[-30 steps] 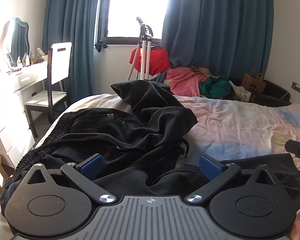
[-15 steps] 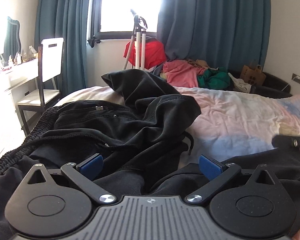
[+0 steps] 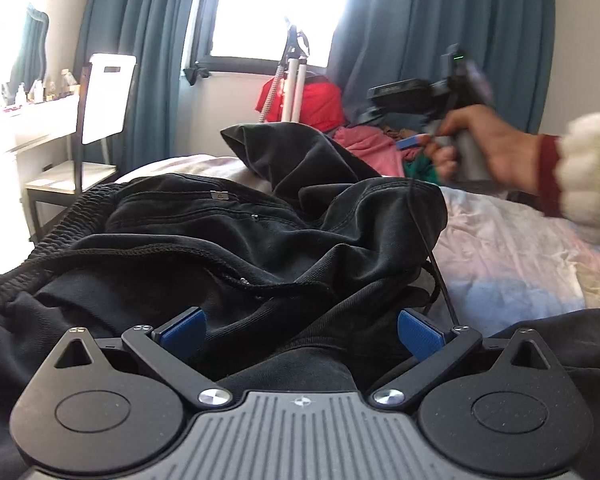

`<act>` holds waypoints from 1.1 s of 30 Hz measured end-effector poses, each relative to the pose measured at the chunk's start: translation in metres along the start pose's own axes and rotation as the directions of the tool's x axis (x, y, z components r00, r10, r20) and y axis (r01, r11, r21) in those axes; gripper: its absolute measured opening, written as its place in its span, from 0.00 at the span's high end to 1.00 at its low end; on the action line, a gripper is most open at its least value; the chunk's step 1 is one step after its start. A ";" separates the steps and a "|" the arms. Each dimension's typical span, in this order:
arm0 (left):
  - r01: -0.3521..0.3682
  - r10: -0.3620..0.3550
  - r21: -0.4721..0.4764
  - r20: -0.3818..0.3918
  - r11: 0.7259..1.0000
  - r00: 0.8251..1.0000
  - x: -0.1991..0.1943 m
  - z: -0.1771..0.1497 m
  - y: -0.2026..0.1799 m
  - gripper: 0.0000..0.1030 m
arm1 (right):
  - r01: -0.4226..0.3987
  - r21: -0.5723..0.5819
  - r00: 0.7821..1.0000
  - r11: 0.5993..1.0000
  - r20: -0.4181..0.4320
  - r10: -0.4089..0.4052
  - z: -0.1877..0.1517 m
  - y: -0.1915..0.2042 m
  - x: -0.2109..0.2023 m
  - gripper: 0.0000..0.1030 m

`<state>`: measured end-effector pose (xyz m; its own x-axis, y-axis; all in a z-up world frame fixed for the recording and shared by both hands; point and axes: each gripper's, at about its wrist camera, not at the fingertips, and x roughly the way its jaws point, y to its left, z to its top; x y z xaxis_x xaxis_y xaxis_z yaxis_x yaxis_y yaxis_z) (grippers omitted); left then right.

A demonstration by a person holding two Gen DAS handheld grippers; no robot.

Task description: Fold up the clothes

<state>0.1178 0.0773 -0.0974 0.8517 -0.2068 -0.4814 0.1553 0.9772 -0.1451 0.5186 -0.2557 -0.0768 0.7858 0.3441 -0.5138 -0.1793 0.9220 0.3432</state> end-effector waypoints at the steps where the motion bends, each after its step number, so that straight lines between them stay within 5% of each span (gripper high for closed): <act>1: 0.018 -0.018 -0.002 0.001 1.000 1.000 0.004 -0.001 0.001 0.00 | -0.003 0.005 1.000 1.000 -0.023 0.004 0.006 0.002 0.020 0.24; 4: 0.071 -0.071 -0.004 0.002 0.997 0.997 0.016 -0.005 0.002 0.00 | 0.002 -0.007 0.995 1.000 -0.099 -0.003 0.007 0.013 0.064 0.24; 6: 0.096 -0.096 -0.006 -0.005 0.995 0.995 0.024 -0.008 0.002 0.00 | -0.030 0.010 0.987 1.000 -0.160 0.031 0.003 0.016 0.084 0.33; 8: 0.098 -0.099 -0.019 -0.027 0.995 0.995 0.031 -0.009 0.002 0.00 | -0.044 0.034 0.977 0.998 -0.206 0.050 -0.002 0.021 0.089 0.71; 10: 0.095 -0.096 -0.037 -0.037 0.995 0.995 0.035 -0.009 0.003 0.00 | -0.050 0.025 0.975 0.998 -0.217 0.054 -0.006 0.026 0.081 0.90; 16: 0.090 -0.090 -0.046 -0.003 0.995 0.996 0.025 -0.007 0.001 0.00 | 0.031 0.068 0.999 0.997 0.022 -0.032 0.008 0.021 -0.023 0.94; 21: 0.069 -0.069 0.002 0.045 0.998 0.997 0.002 -0.003 -0.010 0.00 | 0.161 0.158 0.960 0.974 0.203 -0.192 0.013 -0.013 -0.146 0.94; 24: 0.069 -0.070 0.015 0.066 0.998 0.995 -0.013 0.001 -0.016 0.00 | 0.249 0.272 0.896 0.929 0.300 -0.328 -0.001 -0.043 -0.225 0.94; 26: 0.062 -0.063 0.014 0.073 0.998 0.995 -0.021 0.003 -0.019 0.00 | 0.283 0.408 0.840 0.868 0.331 -0.429 -0.024 -0.071 -0.274 0.94; 28: 0.055 -0.055 0.012 0.077 0.998 0.995 -0.026 0.006 -0.023 0.00 | 0.276 0.521 0.807 0.808 0.331 -0.489 -0.061 -0.100 -0.311 0.93; 30: 0.046 -0.047 0.013 0.079 0.999 0.996 -0.031 0.007 -0.028 0.00 | 0.257 0.608 0.802 0.751 0.299 -0.516 -0.105 -0.130 -0.332 0.93; 33: 0.024 -0.026 0.026 0.065 0.999 0.998 -0.035 0.004 -0.037 0.00 | 0.209 0.726 0.832 0.655 0.220 -0.509 -0.170 -0.168 -0.340 0.93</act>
<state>0.0844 0.0488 -0.0720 0.8780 -0.2282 -0.4206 0.1885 0.9728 -0.1344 0.1812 -0.4972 -0.0932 0.8755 -0.2219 -0.4292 0.4762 0.5472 0.6884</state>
